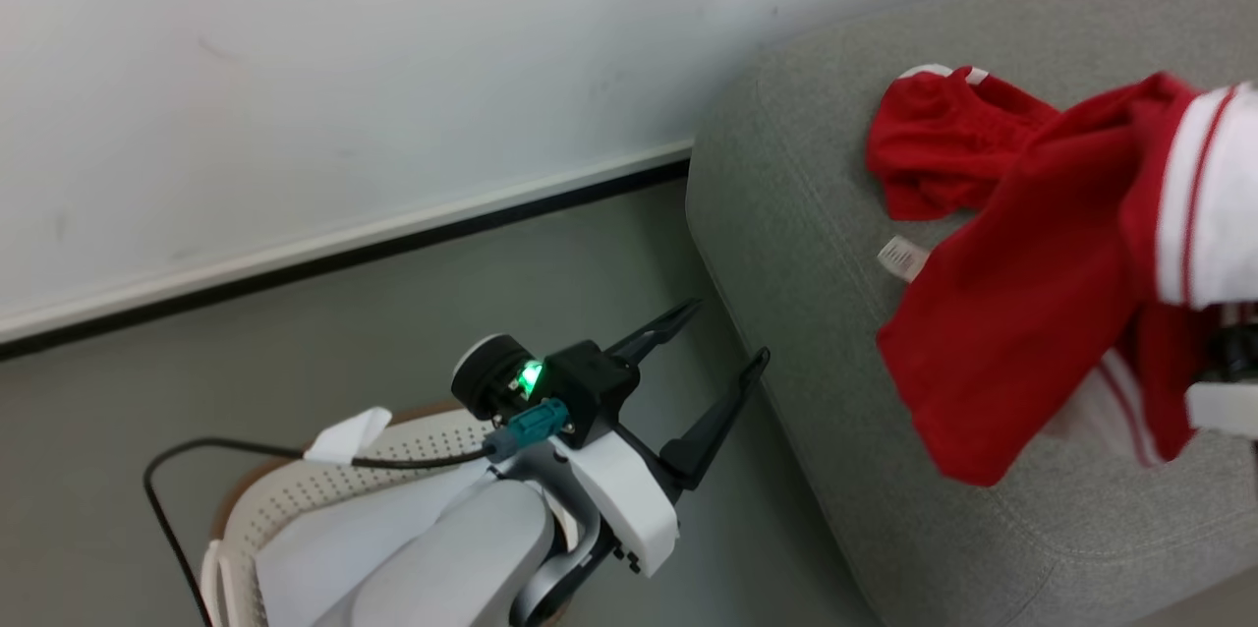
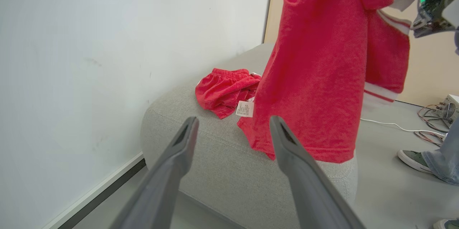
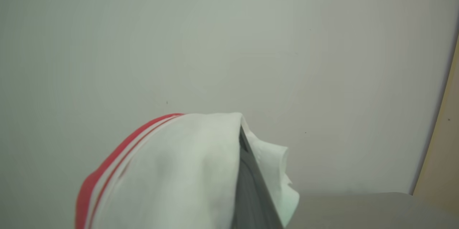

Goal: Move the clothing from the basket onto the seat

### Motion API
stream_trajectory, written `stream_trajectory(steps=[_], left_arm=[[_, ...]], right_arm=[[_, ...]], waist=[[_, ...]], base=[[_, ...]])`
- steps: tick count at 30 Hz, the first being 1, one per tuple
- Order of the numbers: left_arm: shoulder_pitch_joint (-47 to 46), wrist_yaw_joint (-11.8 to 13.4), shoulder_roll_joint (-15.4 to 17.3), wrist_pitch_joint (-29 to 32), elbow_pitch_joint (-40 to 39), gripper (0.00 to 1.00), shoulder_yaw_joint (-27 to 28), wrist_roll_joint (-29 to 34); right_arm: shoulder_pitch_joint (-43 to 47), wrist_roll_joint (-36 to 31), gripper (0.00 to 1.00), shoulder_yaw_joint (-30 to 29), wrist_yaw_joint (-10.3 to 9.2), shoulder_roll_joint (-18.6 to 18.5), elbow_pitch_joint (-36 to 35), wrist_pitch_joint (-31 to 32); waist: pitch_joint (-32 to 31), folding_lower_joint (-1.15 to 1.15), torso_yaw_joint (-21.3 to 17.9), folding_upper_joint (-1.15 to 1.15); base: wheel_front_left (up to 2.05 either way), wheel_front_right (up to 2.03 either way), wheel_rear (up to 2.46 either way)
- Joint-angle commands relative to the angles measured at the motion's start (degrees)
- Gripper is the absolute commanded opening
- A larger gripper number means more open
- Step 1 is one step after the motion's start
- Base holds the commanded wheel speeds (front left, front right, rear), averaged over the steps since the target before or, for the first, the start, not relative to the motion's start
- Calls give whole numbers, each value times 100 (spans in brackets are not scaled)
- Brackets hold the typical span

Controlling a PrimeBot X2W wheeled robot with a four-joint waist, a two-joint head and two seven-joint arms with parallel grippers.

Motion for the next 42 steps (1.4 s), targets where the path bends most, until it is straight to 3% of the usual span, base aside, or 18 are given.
stream_trajectory(steps=[1,12,18,25,31,38,42], left_arm=[[-84,-21,85,39,-41,100,-5,81],[-405,-24,378,347,-291,100,-11,202],[-615,23,606,549,-555,100,59,257],[-829,40,693,656,-751,100,68,295],[-862,103,685,568,-681,100,119,247],[-896,107,636,463,-557,100,113,188],[-878,120,586,400,-482,100,109,139]], right_arm=[[-178,44,0,-104,-13,-93,-83,0],[-612,148,0,-1265,-13,-637,-210,0],[-779,88,0,-1757,-13,-935,273,2],[-1183,124,0,-1194,-13,-1228,1918,67],[-1644,362,0,-568,-13,-1504,3338,719],[-2118,813,0,288,-13,-1770,4210,1828],[-2270,1039,3,665,-13,-1963,4343,2330]], waist=[[204,0,-31,-1],[1235,0,297,-1],[1873,0,498,-1],[2433,0,789,-1],[2540,0,1006,-1],[2515,0,1140,-1],[2411,0,1191,-1]], base=[[0,0,0],[0,0,0],[0,0,0],[0,0,0],[0,0,0],[0,0,0],[0,0,0]])
